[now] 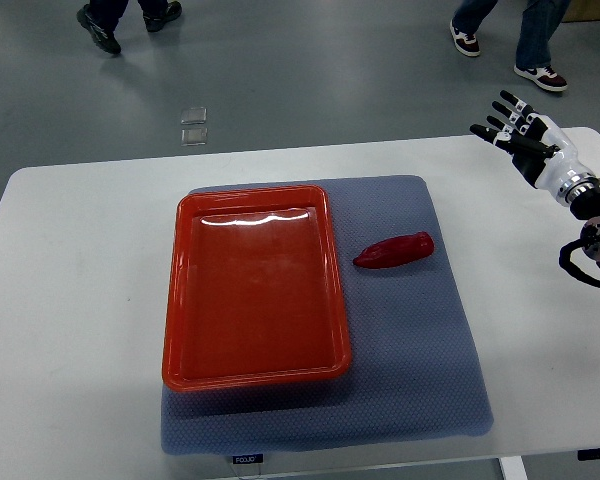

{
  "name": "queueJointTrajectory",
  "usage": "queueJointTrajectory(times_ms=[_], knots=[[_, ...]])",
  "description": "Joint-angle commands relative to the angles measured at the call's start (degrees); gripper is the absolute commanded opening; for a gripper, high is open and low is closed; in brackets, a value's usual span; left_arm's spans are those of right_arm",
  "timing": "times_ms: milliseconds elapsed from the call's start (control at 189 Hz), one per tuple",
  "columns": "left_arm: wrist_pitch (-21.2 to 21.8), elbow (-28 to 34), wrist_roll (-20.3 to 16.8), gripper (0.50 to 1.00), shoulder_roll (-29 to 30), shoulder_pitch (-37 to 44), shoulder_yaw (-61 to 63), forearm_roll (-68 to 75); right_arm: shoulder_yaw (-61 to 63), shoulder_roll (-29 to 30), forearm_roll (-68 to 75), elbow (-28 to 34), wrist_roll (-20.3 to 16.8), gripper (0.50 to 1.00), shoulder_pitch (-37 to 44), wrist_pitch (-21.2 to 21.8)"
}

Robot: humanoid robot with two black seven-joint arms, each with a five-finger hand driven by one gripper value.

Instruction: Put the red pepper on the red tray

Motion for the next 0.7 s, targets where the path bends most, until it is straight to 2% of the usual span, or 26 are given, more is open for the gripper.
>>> queueJointTrajectory(times_ms=[0, 578, 695], knots=[[0.0, 0.0, 0.0, 1.000, 0.0, 0.1, 0.0, -0.1, 0.0, 0.2, -0.1, 0.0, 0.0, 0.979, 0.0, 0.4], [0.0, 0.0, 0.0, 1.000, 0.0, 0.0, 0.0, -0.1, -0.5, 1.1, -0.6, 0.2, 0.0, 0.977, 0.5, 1.8], [0.0, 0.0, 0.0, 1.000, 0.0, 0.0, 0.0, -0.1, -0.6, 1.9, -0.7, 0.3, 0.0, 0.977, 0.4, 3.3]])
